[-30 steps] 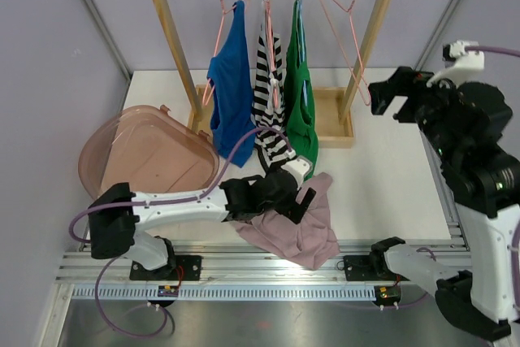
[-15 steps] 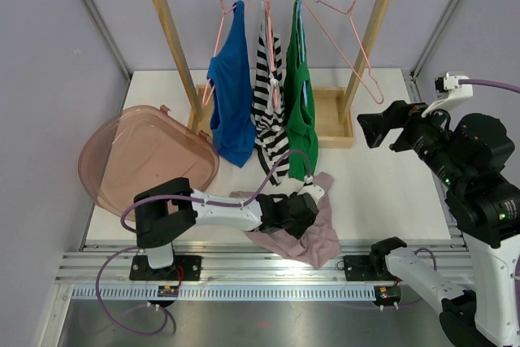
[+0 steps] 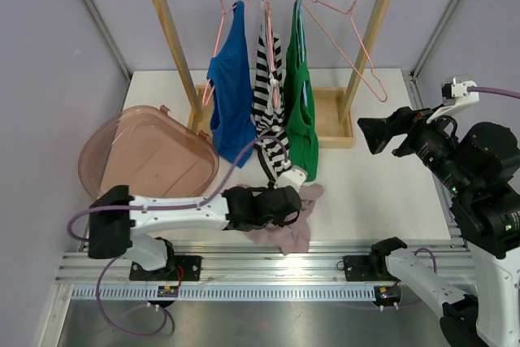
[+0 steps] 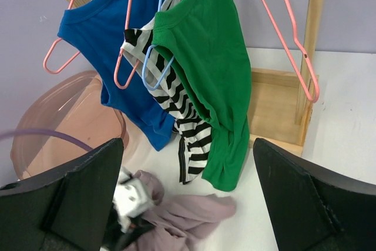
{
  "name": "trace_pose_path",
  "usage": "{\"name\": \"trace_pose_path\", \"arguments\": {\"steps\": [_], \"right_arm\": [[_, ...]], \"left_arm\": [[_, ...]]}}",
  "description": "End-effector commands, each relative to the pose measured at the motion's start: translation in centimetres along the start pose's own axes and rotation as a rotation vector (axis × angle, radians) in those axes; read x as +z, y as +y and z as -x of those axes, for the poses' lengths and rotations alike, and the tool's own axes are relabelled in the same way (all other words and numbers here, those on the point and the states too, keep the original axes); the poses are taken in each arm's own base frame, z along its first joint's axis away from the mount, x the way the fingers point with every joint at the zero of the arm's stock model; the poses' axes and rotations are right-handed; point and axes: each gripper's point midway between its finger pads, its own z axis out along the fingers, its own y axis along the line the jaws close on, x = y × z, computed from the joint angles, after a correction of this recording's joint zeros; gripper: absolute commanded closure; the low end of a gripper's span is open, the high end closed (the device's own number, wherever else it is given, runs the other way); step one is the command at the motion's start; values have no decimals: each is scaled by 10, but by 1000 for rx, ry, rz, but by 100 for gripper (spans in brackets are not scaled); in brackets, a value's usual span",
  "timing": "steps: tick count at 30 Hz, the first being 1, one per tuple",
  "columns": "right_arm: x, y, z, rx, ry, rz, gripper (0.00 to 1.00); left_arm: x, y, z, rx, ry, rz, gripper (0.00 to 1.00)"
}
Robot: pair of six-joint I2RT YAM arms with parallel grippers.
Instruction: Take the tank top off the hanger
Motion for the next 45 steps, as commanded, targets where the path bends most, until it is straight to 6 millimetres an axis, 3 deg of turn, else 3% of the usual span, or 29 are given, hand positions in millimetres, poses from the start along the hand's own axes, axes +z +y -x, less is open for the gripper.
{"name": "trace_pose_path", "arguments": {"steps": [1,7,10,13,23,24,29,32,33,34,35,36,38,41,42,43,45], "right_arm": [[1,4,14,-18,-50,20,1],[2,4,17,-23,-59,19,0],[4,3,17,-23,-60,13,0],[7,4,17,-24,-64,22,1],[24,2,20,-23,-57,15,0],[28,2,17,-19,-48,18,0],[42,4,16,-11,-36,37,1],[49,10,15,-17,-37,78,1],[50,14,21,-15,-59,96,1],[49,21,23,-15,-64,132,1],[49,25,30,-14,-88,151,0],[52,27,31,-5,-86,162,1],[54,35,39,17,-90,190,0],[71,42,40,58,-33,218,0],[88,38,34,78,3,204,0],[92,38,42,89,-6,192,1],[112,36,39,110,31,181,2]], "left_arm": [[-63,46,60,-69,-195,195,100],[-157,115,99,-164,-349,428,100],[-198,152,109,-218,-396,540,100],[-225,192,113,-281,-417,628,100],[-292,280,128,-470,-543,747,100],[-299,300,123,-491,-531,819,100],[-294,359,114,-620,-480,893,100],[-288,379,107,-664,-453,923,100],[-285,389,102,-693,-431,945,97],[-284,393,100,-708,-426,951,83],[-281,394,97,-719,-412,955,65],[-280,396,94,-734,-405,963,21],[-277,396,89,-746,-396,962,2],[-272,386,89,-745,-405,895,1],[-269,382,88,-735,-401,871,1],[-267,376,88,-731,-403,835,1],[-254,355,85,-711,-411,703,1]]}}
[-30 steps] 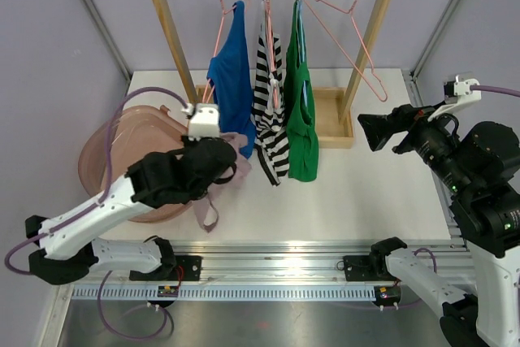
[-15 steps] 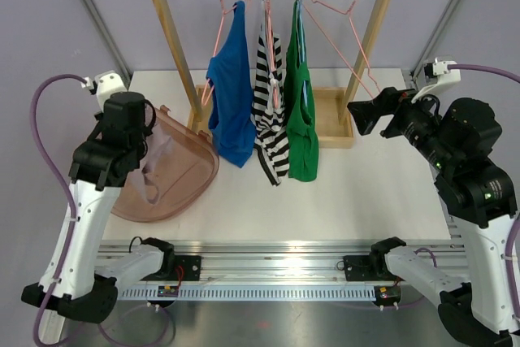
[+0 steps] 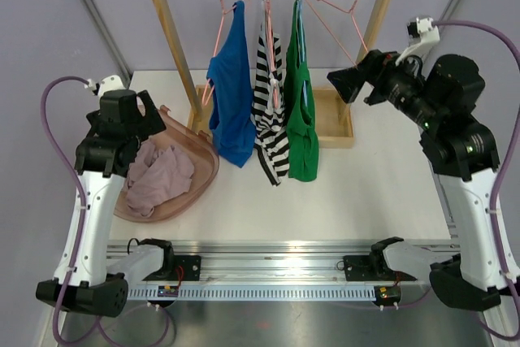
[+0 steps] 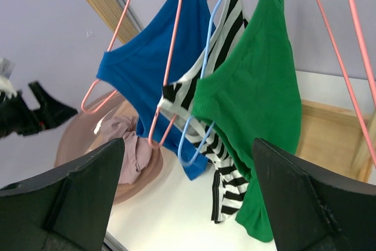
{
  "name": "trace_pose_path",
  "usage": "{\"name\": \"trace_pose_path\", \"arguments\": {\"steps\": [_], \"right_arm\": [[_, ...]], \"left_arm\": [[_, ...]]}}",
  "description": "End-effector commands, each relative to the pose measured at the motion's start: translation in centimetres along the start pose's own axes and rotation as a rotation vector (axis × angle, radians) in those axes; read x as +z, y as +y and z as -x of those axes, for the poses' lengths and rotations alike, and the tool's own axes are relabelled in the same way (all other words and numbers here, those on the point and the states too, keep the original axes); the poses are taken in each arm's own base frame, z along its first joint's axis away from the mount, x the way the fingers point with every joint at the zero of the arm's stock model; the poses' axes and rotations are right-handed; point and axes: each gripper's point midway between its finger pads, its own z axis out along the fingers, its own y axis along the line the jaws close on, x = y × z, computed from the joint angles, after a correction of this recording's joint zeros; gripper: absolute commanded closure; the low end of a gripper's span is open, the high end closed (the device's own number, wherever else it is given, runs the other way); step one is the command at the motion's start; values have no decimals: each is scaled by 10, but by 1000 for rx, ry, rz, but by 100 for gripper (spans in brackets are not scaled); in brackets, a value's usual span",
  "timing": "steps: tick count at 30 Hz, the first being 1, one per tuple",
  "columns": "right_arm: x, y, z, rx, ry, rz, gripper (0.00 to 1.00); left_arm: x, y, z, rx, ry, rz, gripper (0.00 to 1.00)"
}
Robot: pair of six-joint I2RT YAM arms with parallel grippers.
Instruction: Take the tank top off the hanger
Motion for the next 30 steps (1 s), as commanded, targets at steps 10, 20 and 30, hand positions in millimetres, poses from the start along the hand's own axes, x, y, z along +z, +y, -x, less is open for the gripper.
{"name": "trace_pose_path", "arguments": {"steps": [10,20,30], "right_arm": [[103,-22,14,-52,39,-222,17],[151,-30,-1,-208,99,-390,49],[163,-31,-8,-262,110,-425,68]], "left_arm": [[-61,-59,-76,62,-64,-588,1],[-71,-58,-90,77,-113,-650,1],[-71,-59,-93,85,-103,-655,1]]}}
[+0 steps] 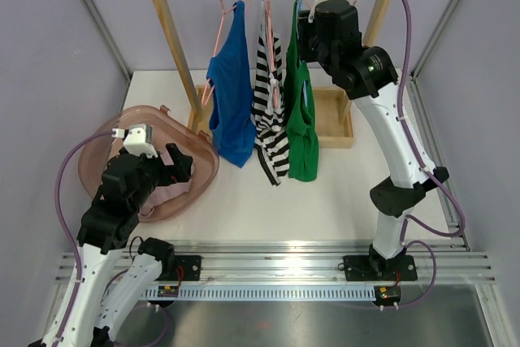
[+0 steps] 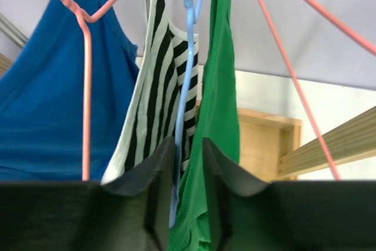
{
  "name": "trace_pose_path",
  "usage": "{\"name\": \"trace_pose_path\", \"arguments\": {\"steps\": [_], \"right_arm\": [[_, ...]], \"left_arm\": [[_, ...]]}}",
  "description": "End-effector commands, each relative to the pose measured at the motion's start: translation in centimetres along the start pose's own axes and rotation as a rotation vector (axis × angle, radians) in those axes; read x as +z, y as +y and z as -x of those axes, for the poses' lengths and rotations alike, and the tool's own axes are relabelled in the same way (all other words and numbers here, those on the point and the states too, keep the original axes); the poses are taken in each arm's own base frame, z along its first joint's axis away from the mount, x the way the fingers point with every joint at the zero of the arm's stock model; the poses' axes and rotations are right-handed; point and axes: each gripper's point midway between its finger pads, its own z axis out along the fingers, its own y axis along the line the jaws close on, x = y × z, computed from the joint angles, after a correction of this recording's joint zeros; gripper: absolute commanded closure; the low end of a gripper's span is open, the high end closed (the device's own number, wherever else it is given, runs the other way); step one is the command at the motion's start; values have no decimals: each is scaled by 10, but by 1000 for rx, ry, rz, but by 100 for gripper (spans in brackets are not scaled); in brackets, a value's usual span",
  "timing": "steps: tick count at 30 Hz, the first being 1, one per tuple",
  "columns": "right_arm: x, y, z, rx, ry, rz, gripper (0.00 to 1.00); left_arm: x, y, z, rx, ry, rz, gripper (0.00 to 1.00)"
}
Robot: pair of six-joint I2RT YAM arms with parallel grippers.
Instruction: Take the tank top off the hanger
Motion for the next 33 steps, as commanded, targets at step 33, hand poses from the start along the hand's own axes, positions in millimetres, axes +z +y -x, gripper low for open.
{"name": "trace_pose_path", "arguments": {"steps": [33], "right_arm": [[-88,-34,69,60,-212,-25,100]], "left_arm": [[-11,-24,29,2,-96,-114,1]]}}
